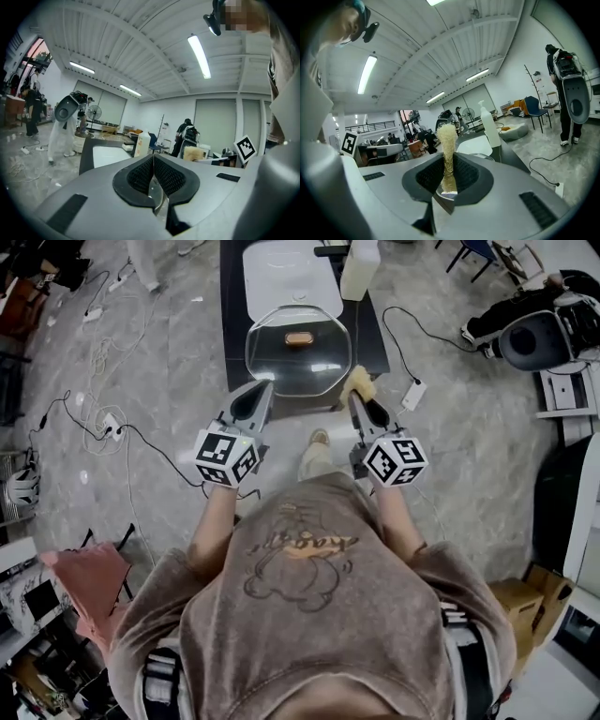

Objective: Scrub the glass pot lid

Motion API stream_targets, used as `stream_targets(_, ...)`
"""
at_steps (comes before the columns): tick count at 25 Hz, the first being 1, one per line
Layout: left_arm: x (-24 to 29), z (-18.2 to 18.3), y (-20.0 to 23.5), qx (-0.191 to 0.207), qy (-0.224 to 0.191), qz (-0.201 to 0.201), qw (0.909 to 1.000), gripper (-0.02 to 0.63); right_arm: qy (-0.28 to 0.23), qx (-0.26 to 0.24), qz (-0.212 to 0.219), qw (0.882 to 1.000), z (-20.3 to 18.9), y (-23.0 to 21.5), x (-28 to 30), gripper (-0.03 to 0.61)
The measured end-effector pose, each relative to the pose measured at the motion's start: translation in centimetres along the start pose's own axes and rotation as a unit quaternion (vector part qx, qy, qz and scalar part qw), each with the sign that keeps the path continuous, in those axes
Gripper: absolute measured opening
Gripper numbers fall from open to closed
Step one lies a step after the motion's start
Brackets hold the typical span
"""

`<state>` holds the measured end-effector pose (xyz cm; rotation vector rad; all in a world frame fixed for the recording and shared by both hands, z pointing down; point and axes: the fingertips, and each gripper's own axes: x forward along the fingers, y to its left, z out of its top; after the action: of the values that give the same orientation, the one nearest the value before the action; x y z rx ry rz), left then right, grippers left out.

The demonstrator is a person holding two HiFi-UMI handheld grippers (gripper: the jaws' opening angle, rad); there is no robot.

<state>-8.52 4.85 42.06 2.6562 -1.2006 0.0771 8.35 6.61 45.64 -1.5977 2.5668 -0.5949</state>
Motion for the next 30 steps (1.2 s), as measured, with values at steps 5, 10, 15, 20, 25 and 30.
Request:
stream_targets(5, 5.4, 2.2, 1.9, 0.005, -0.007, 0.012, 0.9999, 0.018, 0.004, -0.001, 0.019, 1.000, 3.1, -4.3, 4.5, 0.040)
stream_targets(10, 9.7, 2.9, 3.6, 0.002, 0.000, 0.024, 0.9997, 0.018, 0.014, -0.004, 0.046, 0.999, 5.1, -7.5, 8.7, 0.040)
stream_targets(15, 12.7, 3.1, 4.8, -0.002, 0.002, 0.039, 0.9992, 0.018, 0.024, -0.001, 0.075, 0.997, 6.0, -9.6, 11.6, 0.040)
stream_targets(20, 13.5, 3.7, 5.8, -0.012, -0.008, 0.060, 0.9981, 0.018, 0.032, 0.003, 0.087, 0.996, 6.3, -10.8, 13.4, 0.040)
stream_targets(25, 13.7, 5.1, 7.1, -0.005, -0.009, 0.046, 0.9989, 0.018, 0.032, 0.001, 0.083, 0.996, 6.9, -10.3, 14.9, 0.040)
stream_targets(30, 14.0, 6.7, 8.0, 0.000, -0.015, 0.011, 0.9998, 0.018, 0.022, 0.006, 0.065, 0.998, 7.5, -9.5, 15.5, 0.040)
